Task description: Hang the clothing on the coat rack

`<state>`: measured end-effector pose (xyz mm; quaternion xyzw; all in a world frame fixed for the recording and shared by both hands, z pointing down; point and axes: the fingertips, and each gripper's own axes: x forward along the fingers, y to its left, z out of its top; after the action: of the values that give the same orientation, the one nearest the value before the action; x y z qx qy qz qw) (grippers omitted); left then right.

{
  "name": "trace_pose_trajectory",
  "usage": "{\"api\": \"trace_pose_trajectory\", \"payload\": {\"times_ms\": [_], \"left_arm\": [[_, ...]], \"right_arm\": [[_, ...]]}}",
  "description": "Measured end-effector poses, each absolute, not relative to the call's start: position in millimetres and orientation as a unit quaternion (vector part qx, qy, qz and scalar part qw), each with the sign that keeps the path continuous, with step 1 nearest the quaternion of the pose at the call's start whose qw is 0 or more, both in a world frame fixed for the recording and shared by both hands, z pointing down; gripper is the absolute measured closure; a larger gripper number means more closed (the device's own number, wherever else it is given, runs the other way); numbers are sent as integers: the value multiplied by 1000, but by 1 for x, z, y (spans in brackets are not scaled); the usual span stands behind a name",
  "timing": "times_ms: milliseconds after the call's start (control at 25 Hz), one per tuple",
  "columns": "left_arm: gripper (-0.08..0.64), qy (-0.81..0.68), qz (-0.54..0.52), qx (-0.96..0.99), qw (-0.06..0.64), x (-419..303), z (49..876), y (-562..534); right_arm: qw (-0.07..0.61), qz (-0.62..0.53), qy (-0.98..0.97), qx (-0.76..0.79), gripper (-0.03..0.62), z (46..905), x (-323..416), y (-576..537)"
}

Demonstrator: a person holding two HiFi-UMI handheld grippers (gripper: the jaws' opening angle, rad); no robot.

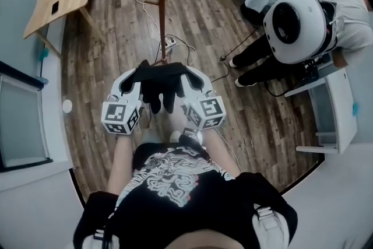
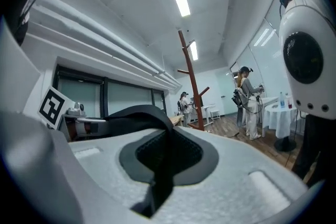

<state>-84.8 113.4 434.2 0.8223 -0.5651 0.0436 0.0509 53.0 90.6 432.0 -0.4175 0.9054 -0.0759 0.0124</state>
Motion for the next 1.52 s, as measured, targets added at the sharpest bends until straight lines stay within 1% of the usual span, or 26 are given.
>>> {"api": "trace_pose_trajectory", "payload": {"times_ms": [320, 640, 1120, 1360, 1520], "left_arm": [[557, -575, 35, 815, 62, -77, 438, 116], [557, -574, 38, 815, 71, -76, 445, 100], [557, -577, 32, 812, 83, -89, 451, 44], [556, -574, 35, 816, 67, -97, 441, 7], [557, -569, 38, 818, 69, -108, 441, -19]], "right_arm": [[11, -56, 910, -410, 575, 432, 63, 97], [9, -59, 907, -416, 575, 437, 65, 77], [1, -68, 910, -408, 575, 444, 52, 23], [10, -68, 910, -409, 575, 439, 43, -15], [12, -79, 908, -411, 575, 441, 32, -41]]}}
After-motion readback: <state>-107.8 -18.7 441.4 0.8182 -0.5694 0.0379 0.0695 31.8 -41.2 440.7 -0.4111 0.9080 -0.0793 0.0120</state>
